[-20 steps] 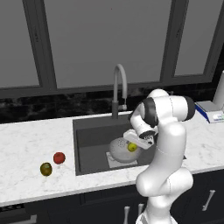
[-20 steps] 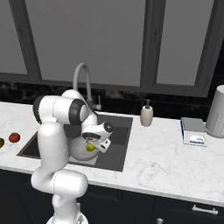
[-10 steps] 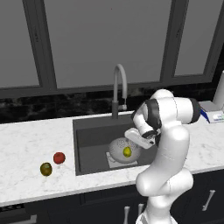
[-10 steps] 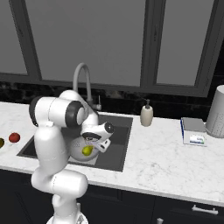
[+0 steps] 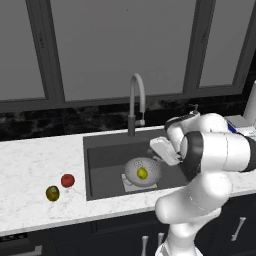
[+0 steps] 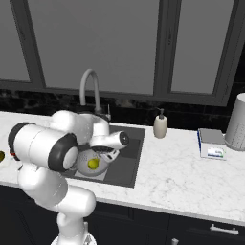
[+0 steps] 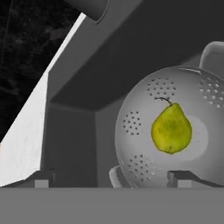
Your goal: Put the colander in the sink, put the apple, pear, kiwi in the colander, and turn on the sink faucet and pour water over the colander.
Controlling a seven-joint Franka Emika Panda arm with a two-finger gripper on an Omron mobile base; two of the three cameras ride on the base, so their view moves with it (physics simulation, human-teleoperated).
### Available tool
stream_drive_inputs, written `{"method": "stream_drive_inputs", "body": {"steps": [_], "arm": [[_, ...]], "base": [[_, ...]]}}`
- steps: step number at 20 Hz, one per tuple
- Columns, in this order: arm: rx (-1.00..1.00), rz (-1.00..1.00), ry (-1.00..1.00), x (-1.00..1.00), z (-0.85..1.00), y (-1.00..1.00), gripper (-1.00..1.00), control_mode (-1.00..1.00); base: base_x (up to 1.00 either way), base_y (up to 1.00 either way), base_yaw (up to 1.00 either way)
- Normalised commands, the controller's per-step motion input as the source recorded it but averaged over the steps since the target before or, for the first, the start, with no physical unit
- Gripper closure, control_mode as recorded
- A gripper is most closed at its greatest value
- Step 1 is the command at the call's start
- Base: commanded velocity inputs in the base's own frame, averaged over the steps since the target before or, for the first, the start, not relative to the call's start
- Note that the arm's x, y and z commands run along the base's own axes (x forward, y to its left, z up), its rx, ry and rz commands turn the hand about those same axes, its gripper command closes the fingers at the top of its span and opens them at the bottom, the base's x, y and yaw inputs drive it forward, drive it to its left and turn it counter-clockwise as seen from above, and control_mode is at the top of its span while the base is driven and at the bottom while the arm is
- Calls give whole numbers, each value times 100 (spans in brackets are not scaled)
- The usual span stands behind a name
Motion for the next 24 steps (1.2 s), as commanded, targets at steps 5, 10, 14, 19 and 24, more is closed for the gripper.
{"method": "stream_drive_inputs", "body": {"steps": [5,10,14,19,24], "arm": [[3,-8,0,-64,97,0,-100,-100],[-26,-1,-1,-59,100,0,-100,-100],[-30,0,-12,-82,95,0,-100,-100],[-14,0,-8,-100,67,0,-100,-100],[-4,0,-16,-96,55,23,-100,-100]], "base": [[0,0,0],[0,0,0],[0,0,0],[0,0,0],[0,0,0]]}}
